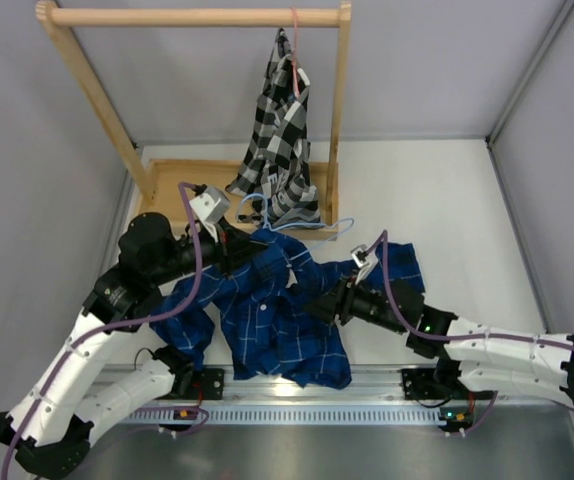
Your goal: Place the shirt on the hanger
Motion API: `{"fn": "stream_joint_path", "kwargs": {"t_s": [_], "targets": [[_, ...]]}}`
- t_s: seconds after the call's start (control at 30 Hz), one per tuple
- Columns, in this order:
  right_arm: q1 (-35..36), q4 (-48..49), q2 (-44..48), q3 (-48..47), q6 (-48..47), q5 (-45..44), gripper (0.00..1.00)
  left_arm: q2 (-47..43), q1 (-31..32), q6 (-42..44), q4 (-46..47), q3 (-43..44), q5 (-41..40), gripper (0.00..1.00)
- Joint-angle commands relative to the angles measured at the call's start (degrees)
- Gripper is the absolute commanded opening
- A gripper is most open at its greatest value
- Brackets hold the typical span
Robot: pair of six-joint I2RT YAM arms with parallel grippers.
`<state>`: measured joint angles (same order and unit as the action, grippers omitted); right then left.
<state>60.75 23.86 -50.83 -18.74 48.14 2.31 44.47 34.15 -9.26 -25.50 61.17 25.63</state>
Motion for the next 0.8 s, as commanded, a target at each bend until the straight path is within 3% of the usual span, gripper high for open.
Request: {"fn": "stream_joint_path", "kwargs": {"t_s": [0.0,0.07,0.23,0.4,0.47,0.57,0.63,0.77], "targets": [[2.6,10.1,-2.6,-2.2,-1.1,-6.0,0.51,-1.4,0.0,-2.1,6.2,-0.5,0.7,0.0],[3.2,9.2,-4.4,-3.7,-2.8,-9.1,0.47,-1.2,0.0,-2.2,6.2,-0.9,0.7,0.0],[4.1,7.4,-6.7,-6.3,-4.9,-14.6,0.24,-1.3,0.0,-2.3,6.3,-0.5,1.3,0.0],[4.3,2.1,-4.5,-6.1,-6.1,-20.1,0.15,-2.6,0.0,-1.3,6.2,-0.4,-0.3,0.0],[4.3,-0.6,-1.7,-6.0,-6.7,-22.3,0.17,-3.4,0.0,-1.3,6.3,-0.6,-0.3,0.0],[4.2,-4.3,1.4,-6.1,-7.5,-25.5,0.34,-4.0,0.0,-1.5,6.2,-1.2,0.6,0.0],[3.9,-5.2,2.6,-6.6,-8.8,-26.8,0.35,-4.0,0.0,-1.8,6.2,-1.6,1.9,0.0],[3.4,-5.8,3.4,-7.8,-11.0,-26.0,0.11,-2.4,0.0,-2.5,6.3,-0.5,4.3,0.0]]}}
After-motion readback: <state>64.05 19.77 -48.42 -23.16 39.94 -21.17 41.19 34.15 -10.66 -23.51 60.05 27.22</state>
